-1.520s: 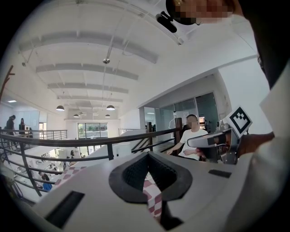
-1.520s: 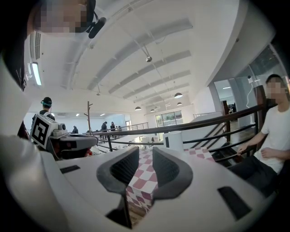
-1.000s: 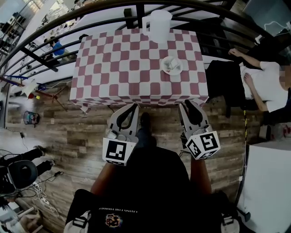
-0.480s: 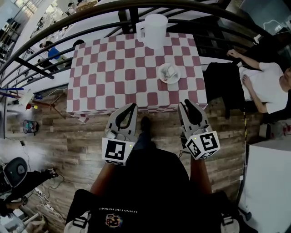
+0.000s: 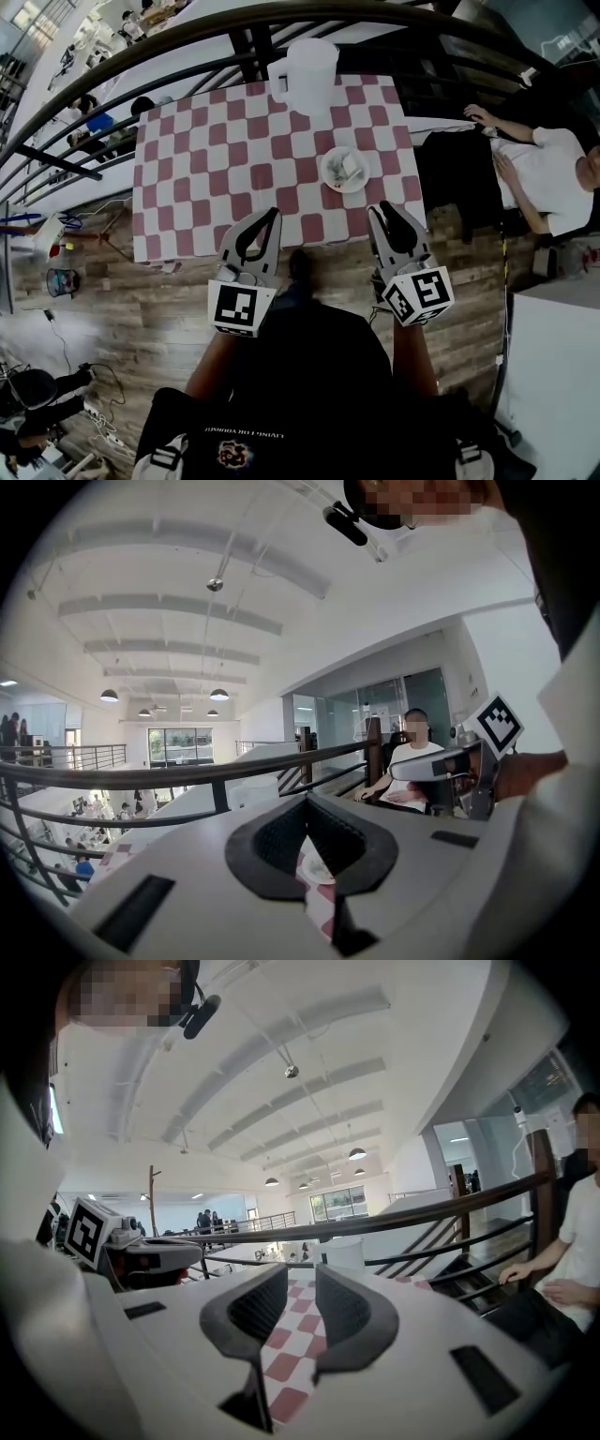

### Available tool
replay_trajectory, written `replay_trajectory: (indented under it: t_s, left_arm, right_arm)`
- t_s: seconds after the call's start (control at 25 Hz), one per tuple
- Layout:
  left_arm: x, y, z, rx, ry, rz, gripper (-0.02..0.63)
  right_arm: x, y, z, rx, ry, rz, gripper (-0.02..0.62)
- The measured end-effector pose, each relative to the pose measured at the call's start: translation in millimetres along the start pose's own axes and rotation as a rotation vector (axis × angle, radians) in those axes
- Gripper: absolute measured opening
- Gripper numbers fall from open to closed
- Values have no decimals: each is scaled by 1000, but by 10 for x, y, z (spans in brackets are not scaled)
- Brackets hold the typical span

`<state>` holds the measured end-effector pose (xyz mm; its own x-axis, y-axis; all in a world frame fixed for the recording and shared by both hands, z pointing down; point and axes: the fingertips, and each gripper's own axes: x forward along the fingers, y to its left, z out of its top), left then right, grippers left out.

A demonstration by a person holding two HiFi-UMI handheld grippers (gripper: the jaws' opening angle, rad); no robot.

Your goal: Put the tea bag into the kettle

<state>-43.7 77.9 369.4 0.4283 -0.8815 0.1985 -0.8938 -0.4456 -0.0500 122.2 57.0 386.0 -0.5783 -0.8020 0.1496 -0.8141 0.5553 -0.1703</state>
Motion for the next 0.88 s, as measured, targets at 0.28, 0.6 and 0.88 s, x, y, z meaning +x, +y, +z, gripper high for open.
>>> replay_trajectory:
  t_s: [0.28,0.6,0.88]
  left_arm:
    - [394,378,53,-3,-8,-15,3]
    - [662,755,44,-7,-8,-25,3]
    - [795,1021,49,-15,-16,-17,3]
  right_arm:
    - [463,-134,115,-10,3,-18,81]
    - [905,-189,187,-35,6,-42,80]
    - [1135,-203,262,-75,9,-58,38]
